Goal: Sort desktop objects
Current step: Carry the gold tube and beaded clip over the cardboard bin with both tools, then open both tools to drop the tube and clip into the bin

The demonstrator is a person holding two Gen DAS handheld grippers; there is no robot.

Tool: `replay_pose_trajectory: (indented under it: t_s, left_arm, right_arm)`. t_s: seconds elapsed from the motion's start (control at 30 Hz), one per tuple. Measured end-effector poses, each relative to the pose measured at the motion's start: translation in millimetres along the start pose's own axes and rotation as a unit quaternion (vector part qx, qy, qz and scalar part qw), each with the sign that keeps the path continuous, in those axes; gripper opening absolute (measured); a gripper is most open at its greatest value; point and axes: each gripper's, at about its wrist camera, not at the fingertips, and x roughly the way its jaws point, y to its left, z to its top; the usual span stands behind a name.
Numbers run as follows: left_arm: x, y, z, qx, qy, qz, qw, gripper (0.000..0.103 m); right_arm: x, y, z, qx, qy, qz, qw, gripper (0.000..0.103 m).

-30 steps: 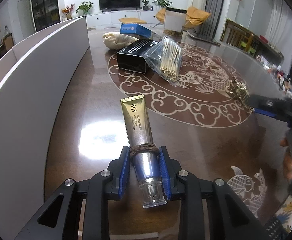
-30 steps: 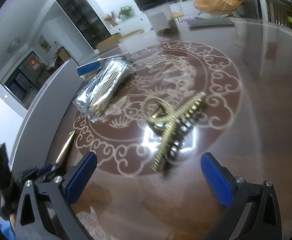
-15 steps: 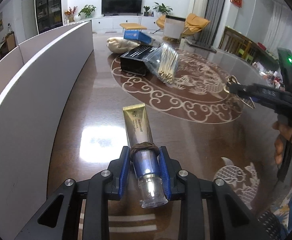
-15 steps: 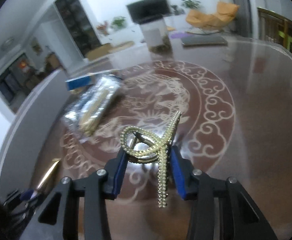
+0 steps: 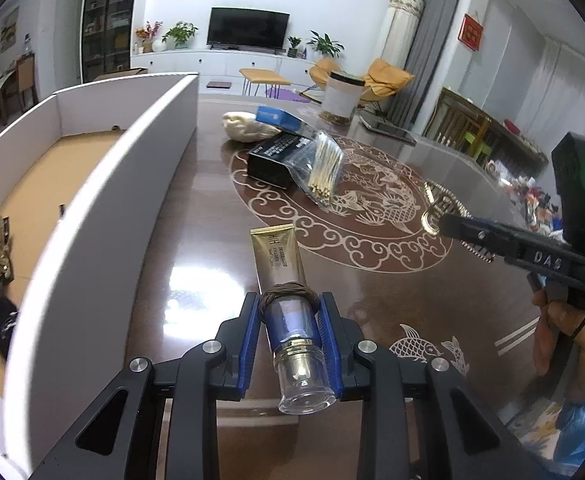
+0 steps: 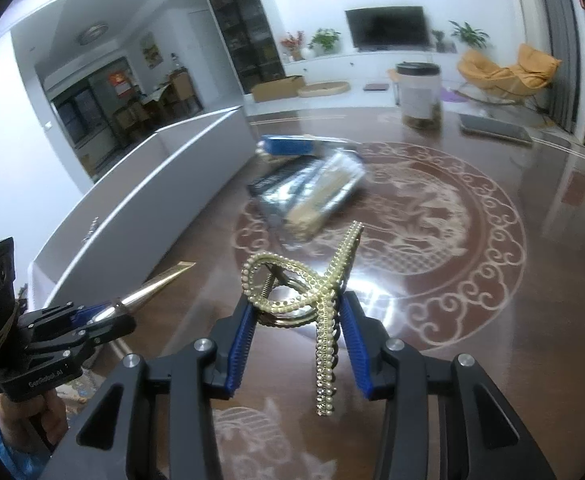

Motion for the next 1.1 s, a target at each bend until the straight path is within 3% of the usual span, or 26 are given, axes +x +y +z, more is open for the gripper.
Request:
replay_pose_trajectory:
  t_s: [0.2, 0.4, 0.5, 0.63, 0.73, 0.93, 1.0, 1.07, 1.1]
  left_arm:
    - [-52.4, 17.7, 20.5, -0.022, -0.048, -0.012, 0.9985, 0.029]
    - [-102.6, 94.3, 56.4, -0.061, -0.088, 0.026, 0.9940, 0.029]
    - [-107.0, 142.6, 69.1, -0.085, -0.077, 0.063, 0.9914, 0.029]
    - [-93.2, 195.7, 70.0, -0.122, -0.037, 0.078, 0.9888, 0.029]
    - [-72.5, 208.1, 63.4, -0.126, -0.001, 0.079, 0.9889, 0.029]
    - [-43.0, 207.5, 55.0, -0.120, 0.057, 0.096, 0.9865, 0.032]
    - [-36.5, 205.8, 55.7, -0.113, 0.069, 0.109, 0.9852, 0.044]
    - [-34.1, 203.3, 57.4, -0.109, 0.070, 0.125, 0.9837, 0.082]
    - [-36.4, 201.8, 56.5, -0.107, 0.059, 0.133, 0.9835, 0.086]
  right_arm:
    - [7.7, 36.3, 18.6, -0.046, 0.003, 0.011, 0.999, 0.043]
    - [19.1, 119.8, 69.5, -0.107, -0.011, 0.071, 0.992, 0.043]
    - [33.9, 173.4, 95.0, -0.137, -0.014, 0.110, 0.984, 0.043]
    - [68.3, 244.1, 122.9, -0.178, -0.009, 0.146, 0.973, 0.043]
    - [104.6, 274.7, 134.9, -0.189, 0.019, 0.149, 0.970, 0.043]
    - [184.2, 299.9, 138.2, -0.207, 0.095, 0.104, 0.968, 0.044]
    - [197.9, 301.7, 138.5, -0.200, 0.107, 0.098, 0.969, 0.046]
    - [206.7, 297.2, 138.9, -0.181, 0.114, 0.092, 0.972, 0.074]
    - [205.7, 295.8, 139.1, -0.175, 0.112, 0.091, 0.974, 0.081]
